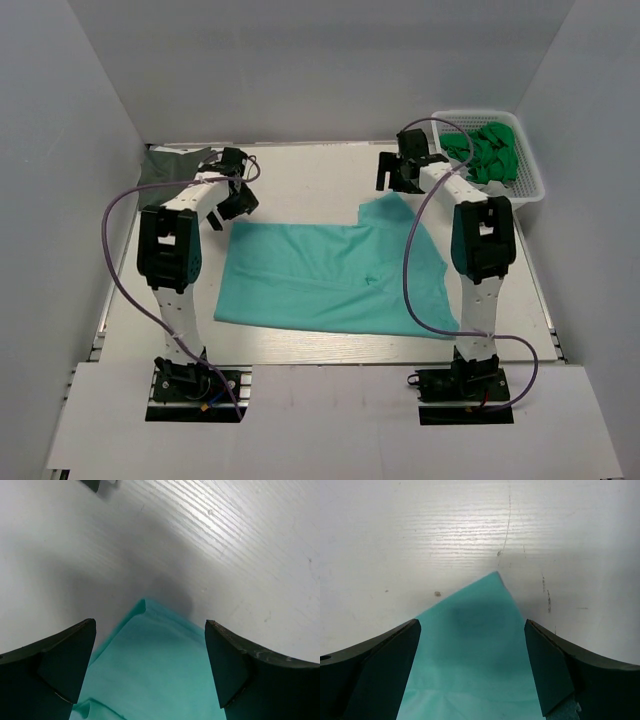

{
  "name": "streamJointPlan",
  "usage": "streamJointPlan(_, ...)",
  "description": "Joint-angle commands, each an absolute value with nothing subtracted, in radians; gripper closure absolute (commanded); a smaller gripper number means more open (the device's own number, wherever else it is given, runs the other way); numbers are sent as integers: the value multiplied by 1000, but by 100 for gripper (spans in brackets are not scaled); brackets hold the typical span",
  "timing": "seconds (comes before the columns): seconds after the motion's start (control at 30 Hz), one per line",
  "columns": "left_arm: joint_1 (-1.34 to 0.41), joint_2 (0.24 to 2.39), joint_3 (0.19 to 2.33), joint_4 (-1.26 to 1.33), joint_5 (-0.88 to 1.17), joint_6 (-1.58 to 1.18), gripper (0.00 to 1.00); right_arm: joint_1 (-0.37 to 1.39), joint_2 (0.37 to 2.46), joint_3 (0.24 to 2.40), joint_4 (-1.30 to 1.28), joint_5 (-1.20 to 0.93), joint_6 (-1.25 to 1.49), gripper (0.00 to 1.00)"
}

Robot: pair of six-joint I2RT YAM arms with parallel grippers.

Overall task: Fold and stack the t-shirts
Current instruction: Grap the side of the flattened tshirt furthest away from the robot with both arms

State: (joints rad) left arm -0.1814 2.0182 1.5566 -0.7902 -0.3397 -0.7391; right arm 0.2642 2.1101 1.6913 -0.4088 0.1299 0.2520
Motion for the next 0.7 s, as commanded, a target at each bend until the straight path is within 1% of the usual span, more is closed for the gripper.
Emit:
streamJointPlan(0.0,-163,2045,1612,-773,-354,-730,0,265,2143,1778,-400,150,219,10)
streamJointPlan(0.07,-152,2068,1612,-782,-339,-730,0,262,2180,1811,-408,156,225,10)
streamJointPlan(0.1,-152,2078,1612,-757,-325,-730,2,265,2186,1815,-411,161,224,10)
streamJointPlan(0.13,-143,2079,1600,-744,-309,-730,9,262,2201,1821,-404,167,221,10)
streamJointPlan(0.2,-143,2100,1591,-718,-275,-730,18,264,2212,1816,-382,172,215,10)
streamJointPlan(0.23,-134,2109,1603,-718,-265,-730,26,262,2220,1815,-380,189,222,10)
streamJointPlan(0.3,-133,2118,1612,-727,-252,-721,36,262,2240,1816,-370,199,227,10)
streamJointPlan(0.33,-133,2131,1612,-727,-252,-712,46,264,2246,1819,-367,209,230,10)
streamJointPlan(0.43,-133,2131,1566,-698,-195,-703,61,261,2273,1825,-357,219,242,10)
streamJointPlan(0.47,-133,2131,1556,-698,-195,-703,73,261,2298,1830,-363,227,250,10)
streamJointPlan(0.53,-133,2131,1533,-689,-179,-703,84,259,2312,1858,-382,230,259,10)
streamJointPlan(0.57,-133,2122,1532,-689,-170,-703,97,265,2338,1864,-382,233,261,10)
streamJointPlan(0.6,-133,2121,1532,-689,-170,-703,100,262,2345,1882,-388,230,261,10)
streamJointPlan(0.67,-133,2121,1523,-689,-161,-692,100,267,2364,1896,-397,233,264,10)
